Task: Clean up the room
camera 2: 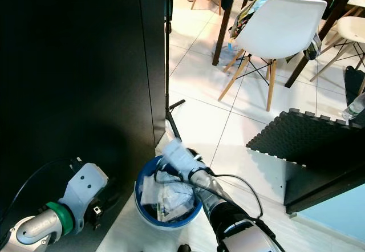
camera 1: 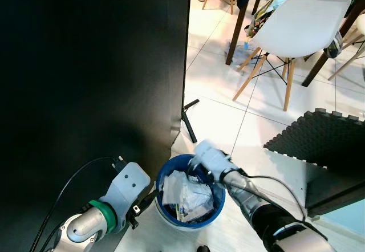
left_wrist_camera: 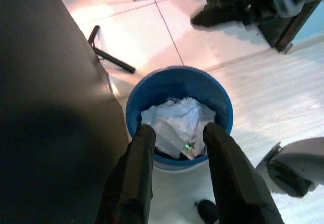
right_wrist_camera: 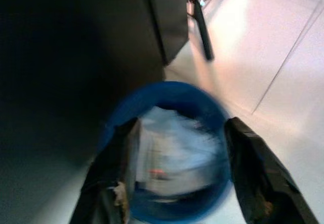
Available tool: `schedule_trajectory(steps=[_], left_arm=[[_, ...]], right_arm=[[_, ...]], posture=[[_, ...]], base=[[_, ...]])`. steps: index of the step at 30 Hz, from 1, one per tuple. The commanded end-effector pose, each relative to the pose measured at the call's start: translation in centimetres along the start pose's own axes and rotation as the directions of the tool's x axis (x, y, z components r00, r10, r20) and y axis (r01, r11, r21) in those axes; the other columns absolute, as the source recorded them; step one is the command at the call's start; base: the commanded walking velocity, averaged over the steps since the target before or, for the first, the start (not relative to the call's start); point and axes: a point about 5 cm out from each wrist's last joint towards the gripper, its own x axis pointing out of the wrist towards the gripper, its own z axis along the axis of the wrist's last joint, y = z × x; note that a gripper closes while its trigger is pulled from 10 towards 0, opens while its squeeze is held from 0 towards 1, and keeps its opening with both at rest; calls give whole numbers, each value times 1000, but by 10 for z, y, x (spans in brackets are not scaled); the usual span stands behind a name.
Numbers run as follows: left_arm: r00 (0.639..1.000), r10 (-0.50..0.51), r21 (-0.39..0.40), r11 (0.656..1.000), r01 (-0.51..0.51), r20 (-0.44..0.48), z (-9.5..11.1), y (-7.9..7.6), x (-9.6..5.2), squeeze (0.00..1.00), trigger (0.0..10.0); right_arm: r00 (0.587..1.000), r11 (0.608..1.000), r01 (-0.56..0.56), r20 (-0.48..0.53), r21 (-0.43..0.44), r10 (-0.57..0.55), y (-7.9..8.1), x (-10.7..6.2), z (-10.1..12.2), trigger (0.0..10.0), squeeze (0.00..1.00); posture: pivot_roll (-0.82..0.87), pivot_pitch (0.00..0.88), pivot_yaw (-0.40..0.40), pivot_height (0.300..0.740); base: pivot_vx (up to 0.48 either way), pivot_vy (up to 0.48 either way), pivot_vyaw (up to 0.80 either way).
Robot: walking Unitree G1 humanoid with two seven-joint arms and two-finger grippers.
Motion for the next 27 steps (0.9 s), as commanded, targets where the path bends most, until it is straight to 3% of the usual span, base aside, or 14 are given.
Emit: schedule_trajectory(steps=[1,2,4,5,7,10,12,13,14,15,17,19,27], left_arm=[[1000,-15,-7,1000,15,-26,-6,-4,-1,0,10000],[1000,-15,-7,1000,15,-26,-6,-4,-1,0,10000],[1000,-17,-7,1000,17,-26,-7,-5,-1,0,10000],[1000,-17,-7,1000,17,-26,-7,-5,-1,0,10000],[1000,-18,-8,1000,18,-23,-6,-5,0,0,10000],[1000,-18,-8,1000,18,-23,-6,-5,0,0,10000],[1000,26,-9,1000,-26,-15,-7,-2,2,0,10000],[1000,26,-9,1000,-26,-15,-7,-2,2,0,10000],[997,81,-21,996,-82,-12,-8,2,6,0,10000],[997,81,-21,996,-82,-12,-8,2,6,0,10000],[972,234,-101,967,-232,0,-9,13,16,0,10000],[954,300,-137,945,-297,-1,-9,17,21,0,10000],[965,263,-96,960,-263,-12,-18,8,23,0,10000]], right_arm=[[1000,937,-7,-26,348,17,-3,-2,-11,10000,0],[1000,937,-7,-26,348,17,-3,-2,-11,10000,0],[999,986,53,1,157,-54,-13,-3,-4,10000,0],[999,986,53,1,157,-54,-13,-3,-4,10000,0],[997,998,58,53,33,-60,-12,-3,1,10000,0],[997,998,58,53,33,-60,-12,-3,1,10000,0],[985,999,39,166,24,-42,-2,-4,9,10000,0],[985,999,39,166,24,-42,-2,-4,9,10000,0],[968,999,48,248,6,-48,2,-7,13,10000,0],[968,999,48,248,6,-48,2,-7,13,10000,0],[917,998,65,395,-25,-50,8,-22,12,10000,0],[887,997,63,460,-54,-32,9,-37,10,10000,0],[867,990,99,498,-96,-38,-4,-78,3,10000,0]], posture=[[58,201,88,715],[58,201,88,715],[52,202,88,715],[52,202,88,715],[54,201,86,715],[54,201,86,715],[48,194,81,715],[48,194,81,715],[43,190,79,715],[43,190,79,715],[26,182,77,715],[-6,174,76,715],[-68,149,65,715]], base=[[0,0,0],[0,0,0],[0,0,0],[0,0,0],[0,0,0],[0,0,0],[0,0,0],[0,0,0],[0,0,0],[0,0,0],[0,0,0],[0,0,0],[0,0,0]])
